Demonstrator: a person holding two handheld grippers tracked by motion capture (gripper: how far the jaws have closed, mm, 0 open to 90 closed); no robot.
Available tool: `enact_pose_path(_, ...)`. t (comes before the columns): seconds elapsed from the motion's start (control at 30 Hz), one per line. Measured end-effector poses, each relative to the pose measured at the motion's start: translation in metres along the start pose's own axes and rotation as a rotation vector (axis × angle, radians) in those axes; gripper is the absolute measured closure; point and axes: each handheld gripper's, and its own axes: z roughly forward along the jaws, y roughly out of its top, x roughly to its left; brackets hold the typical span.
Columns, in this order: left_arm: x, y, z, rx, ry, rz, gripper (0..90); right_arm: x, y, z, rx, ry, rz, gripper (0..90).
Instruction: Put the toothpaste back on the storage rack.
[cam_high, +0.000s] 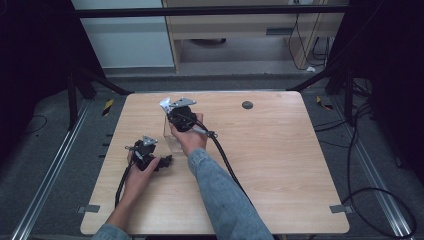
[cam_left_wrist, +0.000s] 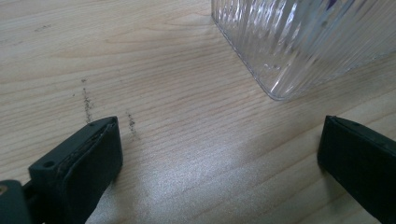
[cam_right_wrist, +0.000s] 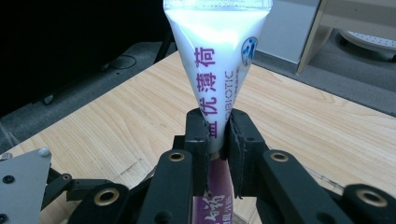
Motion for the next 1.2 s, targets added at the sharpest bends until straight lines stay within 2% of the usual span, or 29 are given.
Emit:
enact_pose_path(0.57, 0.0001, 0.0001, 0.0001, 0.000, 0.000, 0.000, 0.0, 0.0026, 0.0016, 0.0066, 0.001, -0.004, -0.004, 78.7)
enact_pose_path(1.2, -0.0001, 0.0003, 0.0003, 0.000, 0.004, -0.001, 0.0, 0.0014, 0.0070, 0.0061, 0.037, 0.000, 0.008, 77.5)
